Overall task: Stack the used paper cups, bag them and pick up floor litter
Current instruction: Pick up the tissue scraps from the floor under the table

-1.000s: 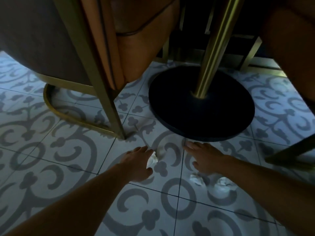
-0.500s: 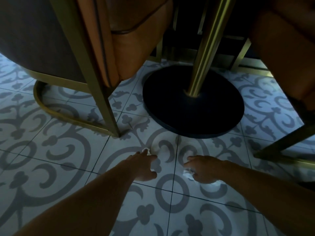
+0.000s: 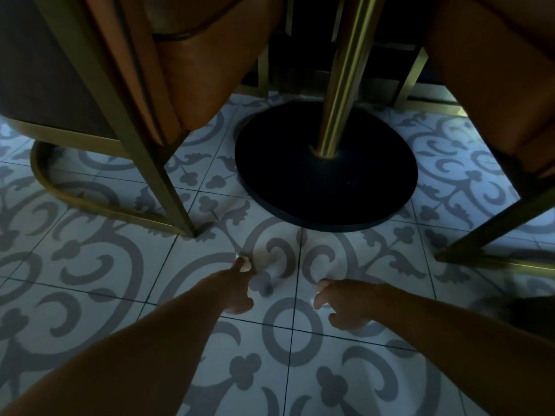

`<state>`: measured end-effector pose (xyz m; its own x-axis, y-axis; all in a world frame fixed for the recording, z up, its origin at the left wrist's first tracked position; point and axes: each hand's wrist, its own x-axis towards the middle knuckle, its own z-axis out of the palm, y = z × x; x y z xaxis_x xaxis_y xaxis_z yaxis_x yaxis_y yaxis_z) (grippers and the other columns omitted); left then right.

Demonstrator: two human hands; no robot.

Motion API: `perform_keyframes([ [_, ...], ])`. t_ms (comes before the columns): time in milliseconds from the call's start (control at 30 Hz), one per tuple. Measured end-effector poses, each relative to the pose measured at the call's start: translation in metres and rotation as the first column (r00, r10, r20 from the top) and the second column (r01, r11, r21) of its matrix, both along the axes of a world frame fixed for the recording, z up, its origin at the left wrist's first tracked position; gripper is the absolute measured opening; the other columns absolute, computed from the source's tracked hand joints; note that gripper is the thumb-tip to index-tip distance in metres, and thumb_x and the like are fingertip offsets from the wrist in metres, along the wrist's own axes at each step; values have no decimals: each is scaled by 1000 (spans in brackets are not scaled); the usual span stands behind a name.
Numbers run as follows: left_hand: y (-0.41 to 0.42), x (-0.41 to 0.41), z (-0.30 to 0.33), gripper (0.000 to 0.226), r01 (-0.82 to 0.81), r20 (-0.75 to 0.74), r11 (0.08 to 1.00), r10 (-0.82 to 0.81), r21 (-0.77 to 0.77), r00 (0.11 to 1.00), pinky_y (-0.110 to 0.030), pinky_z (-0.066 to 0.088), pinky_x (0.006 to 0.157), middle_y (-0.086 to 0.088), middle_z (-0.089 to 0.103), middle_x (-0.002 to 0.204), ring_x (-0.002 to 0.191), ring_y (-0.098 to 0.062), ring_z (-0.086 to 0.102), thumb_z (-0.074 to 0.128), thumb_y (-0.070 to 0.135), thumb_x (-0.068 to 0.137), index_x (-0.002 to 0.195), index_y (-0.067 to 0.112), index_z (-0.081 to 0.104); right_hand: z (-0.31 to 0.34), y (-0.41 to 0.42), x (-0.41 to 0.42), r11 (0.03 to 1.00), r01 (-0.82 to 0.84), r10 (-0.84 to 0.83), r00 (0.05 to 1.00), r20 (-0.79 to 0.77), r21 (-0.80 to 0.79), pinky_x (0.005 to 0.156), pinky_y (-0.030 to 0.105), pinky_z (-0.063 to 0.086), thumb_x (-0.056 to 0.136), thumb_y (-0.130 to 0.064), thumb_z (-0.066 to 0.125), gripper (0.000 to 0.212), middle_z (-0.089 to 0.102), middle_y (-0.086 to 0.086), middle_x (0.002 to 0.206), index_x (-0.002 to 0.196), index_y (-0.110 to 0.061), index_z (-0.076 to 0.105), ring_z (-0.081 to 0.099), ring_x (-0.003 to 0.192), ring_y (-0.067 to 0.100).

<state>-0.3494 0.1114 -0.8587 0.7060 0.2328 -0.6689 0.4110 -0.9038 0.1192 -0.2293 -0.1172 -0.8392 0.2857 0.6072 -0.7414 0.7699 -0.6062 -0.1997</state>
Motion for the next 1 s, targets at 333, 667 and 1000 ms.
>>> perform_keyframes([
  [333,9,-4,0,85,-19,57,1000,17,22,998,-44,38,114,-5,30,162,142,-29,39,56,45,85,156,17,17,3,-1,1,998,7,-4,999,48,-57,97,42,49,91,-16,46,41,50,8,136,132,-13,45,56,116,30],
  [667,-5,12,34,21,-153,371,975,204,-163,906,-25,55,85,4,71,104,95,-11,66,79,31,80,99,22,77,10,4,8,978,109,-125,989,79,180,101,34,45,95,-14,48,34,53,10,136,128,-14,56,53,122,26],
  [1000,-7,13,48,17,-364,314,809,533,-462,786,-17,47,59,0,71,81,74,-10,65,85,18,73,83,13,72,17,3,14,927,231,-257,965,51,296,87,33,55,93,-12,52,23,66,10,116,112,-14,66,65,100,21],
])
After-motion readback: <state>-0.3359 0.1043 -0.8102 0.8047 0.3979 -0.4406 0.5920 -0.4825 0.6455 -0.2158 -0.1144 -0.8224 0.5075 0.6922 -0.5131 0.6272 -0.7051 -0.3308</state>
